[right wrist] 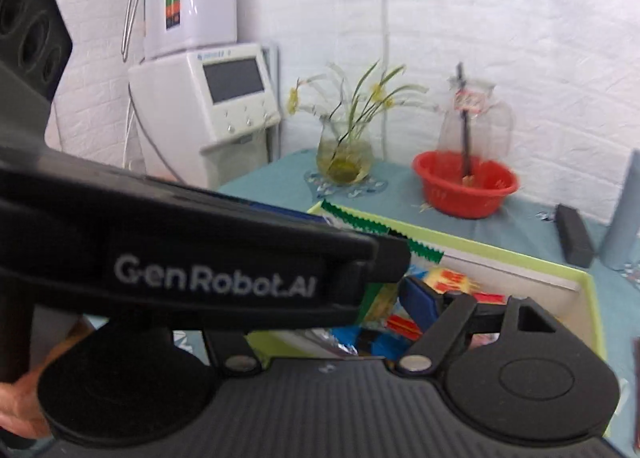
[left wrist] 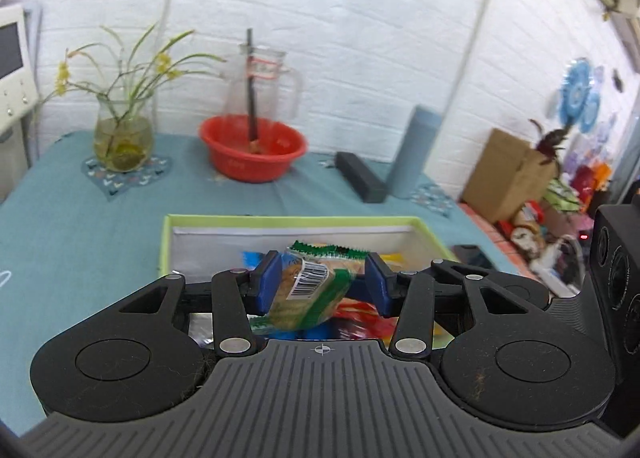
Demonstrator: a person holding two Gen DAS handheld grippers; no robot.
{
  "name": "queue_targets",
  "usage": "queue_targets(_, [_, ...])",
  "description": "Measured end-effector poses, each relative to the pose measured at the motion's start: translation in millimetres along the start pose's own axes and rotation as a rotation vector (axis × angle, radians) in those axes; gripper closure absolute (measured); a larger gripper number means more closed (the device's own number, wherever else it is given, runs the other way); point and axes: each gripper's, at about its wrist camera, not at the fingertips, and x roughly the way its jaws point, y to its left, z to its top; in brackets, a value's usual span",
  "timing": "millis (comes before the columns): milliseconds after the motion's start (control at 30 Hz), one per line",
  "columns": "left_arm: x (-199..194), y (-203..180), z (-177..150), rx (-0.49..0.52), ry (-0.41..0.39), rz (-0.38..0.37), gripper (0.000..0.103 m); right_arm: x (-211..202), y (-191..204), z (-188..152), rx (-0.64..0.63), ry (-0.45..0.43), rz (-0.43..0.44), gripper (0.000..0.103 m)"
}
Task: Organize snacks
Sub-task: 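Carry the green-striped cake into the green box and release it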
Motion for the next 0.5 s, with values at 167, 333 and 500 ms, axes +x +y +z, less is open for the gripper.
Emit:
queue_targets(167, [34.0,33.2,-11.8,-0.015,0.089,0.025,0.076,34.6,2.9,-7.0,-0.028,0.07,0.035,0.016])
queue_targets(333, [4.7,34.2,-6.6,-0.087,-0.004,-0.061,0.047,4.7,-0.5,-6.7,-0.012,0.005,0.001,0.008])
queue_targets(500, [-63.7,12.7,-13.2,-0.048,-0.124,-0.098,0.027,-82.7,22.7,-25.2,-0.033,-0.169,-0.075,0.001])
